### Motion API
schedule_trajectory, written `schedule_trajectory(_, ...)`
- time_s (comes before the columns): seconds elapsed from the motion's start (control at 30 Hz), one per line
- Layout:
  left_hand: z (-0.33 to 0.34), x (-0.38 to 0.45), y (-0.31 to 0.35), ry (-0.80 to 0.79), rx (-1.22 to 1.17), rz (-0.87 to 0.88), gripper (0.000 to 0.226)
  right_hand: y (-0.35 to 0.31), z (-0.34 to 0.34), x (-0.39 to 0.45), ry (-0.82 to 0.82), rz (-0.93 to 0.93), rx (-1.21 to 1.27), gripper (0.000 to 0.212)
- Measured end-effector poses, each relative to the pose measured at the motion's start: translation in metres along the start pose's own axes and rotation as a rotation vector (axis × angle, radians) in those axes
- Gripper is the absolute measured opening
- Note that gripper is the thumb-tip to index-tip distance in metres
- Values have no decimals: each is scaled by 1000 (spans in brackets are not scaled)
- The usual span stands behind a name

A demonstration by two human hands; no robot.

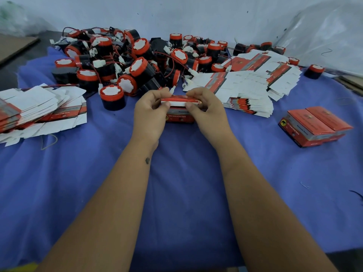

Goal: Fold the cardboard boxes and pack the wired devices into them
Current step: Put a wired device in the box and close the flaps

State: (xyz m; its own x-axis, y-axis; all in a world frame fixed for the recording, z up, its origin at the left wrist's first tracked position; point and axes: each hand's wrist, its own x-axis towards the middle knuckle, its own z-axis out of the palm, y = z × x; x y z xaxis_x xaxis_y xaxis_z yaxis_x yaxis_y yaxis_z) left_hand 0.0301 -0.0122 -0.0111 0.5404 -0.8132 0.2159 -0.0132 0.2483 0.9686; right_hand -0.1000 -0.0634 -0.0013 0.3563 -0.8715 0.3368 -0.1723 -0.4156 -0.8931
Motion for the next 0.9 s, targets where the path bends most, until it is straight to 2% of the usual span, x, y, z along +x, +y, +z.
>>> schedule_trajectory(0.33,0,1,2,60,-67,-75,41,0,-1,1,44,61,120,15)
schedule_trajectory(0.53,2,-2,3,81,-40,-38,39,1,-1,0,76,76,117,27)
schedule_trajectory(0.63,4,-3,1,70,52,21,27,3,-1,1,83,94,95,33)
schedule_trajectory(0.9,-2,-6,-6,66,371,57,23,8,3,3,103,67,-107,36)
